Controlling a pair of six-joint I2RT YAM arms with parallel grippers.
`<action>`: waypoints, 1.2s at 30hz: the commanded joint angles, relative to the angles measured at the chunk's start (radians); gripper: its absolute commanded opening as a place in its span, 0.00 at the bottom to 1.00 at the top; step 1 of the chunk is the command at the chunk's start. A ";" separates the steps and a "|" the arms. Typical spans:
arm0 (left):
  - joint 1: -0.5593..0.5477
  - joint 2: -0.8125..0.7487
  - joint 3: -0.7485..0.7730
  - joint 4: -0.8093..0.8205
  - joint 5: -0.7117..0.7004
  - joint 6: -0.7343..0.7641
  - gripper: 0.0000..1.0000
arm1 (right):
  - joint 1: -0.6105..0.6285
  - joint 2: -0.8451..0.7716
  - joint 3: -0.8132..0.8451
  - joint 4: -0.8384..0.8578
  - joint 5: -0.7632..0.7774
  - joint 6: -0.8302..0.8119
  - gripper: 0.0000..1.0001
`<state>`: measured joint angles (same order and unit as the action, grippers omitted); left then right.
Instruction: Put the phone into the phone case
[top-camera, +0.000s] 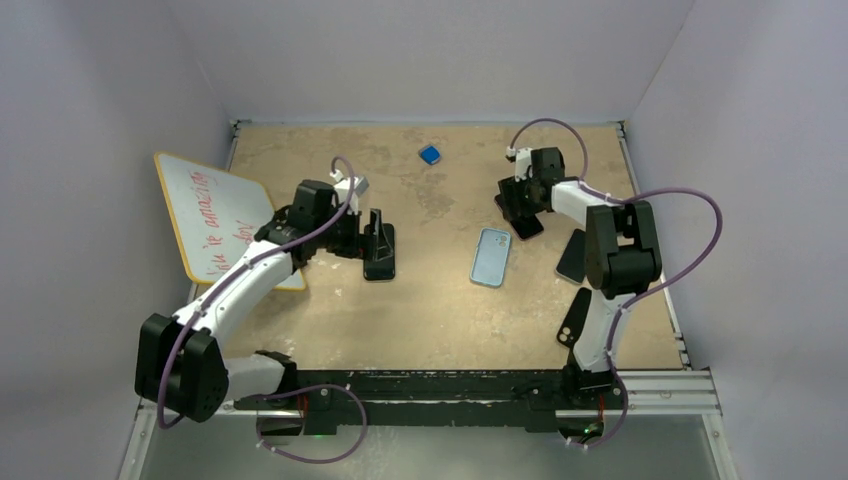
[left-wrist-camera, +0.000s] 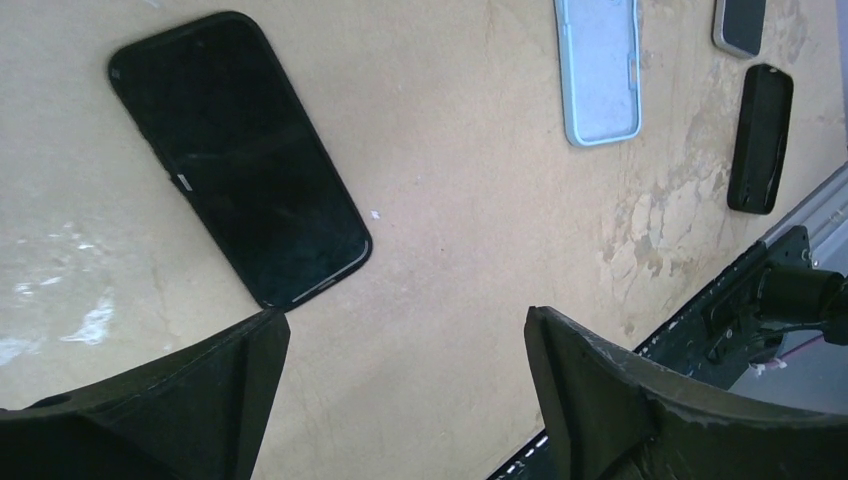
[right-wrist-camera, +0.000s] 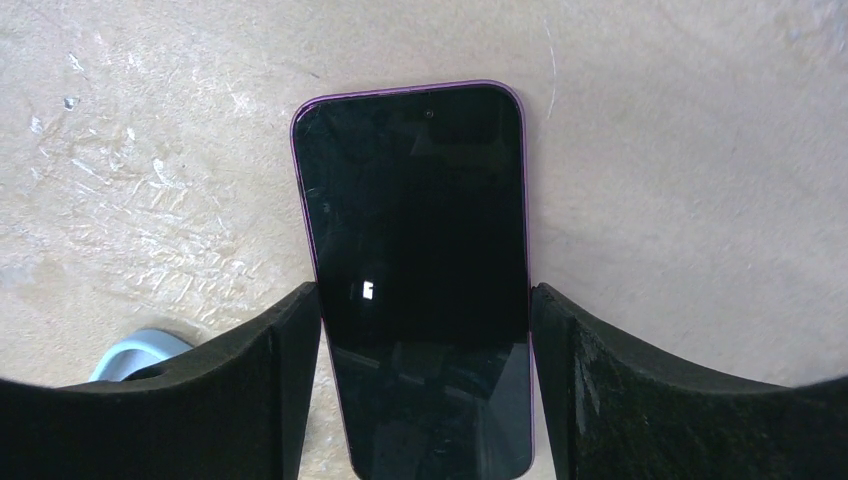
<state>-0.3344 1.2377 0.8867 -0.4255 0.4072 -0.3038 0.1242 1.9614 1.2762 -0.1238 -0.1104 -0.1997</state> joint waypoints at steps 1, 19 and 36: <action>-0.110 0.048 0.062 0.050 -0.097 -0.106 0.89 | 0.003 -0.068 -0.019 -0.027 0.009 0.144 0.63; -0.453 0.516 0.267 0.497 -0.238 -0.309 0.72 | 0.039 -0.093 -0.043 -0.154 0.197 0.403 0.62; -0.492 0.797 0.375 0.578 -0.307 -0.331 0.67 | 0.048 -0.131 -0.112 -0.193 0.250 0.511 0.58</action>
<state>-0.8101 1.9953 1.1904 0.1291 0.1364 -0.6254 0.1658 1.8618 1.1820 -0.2523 0.1150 0.2745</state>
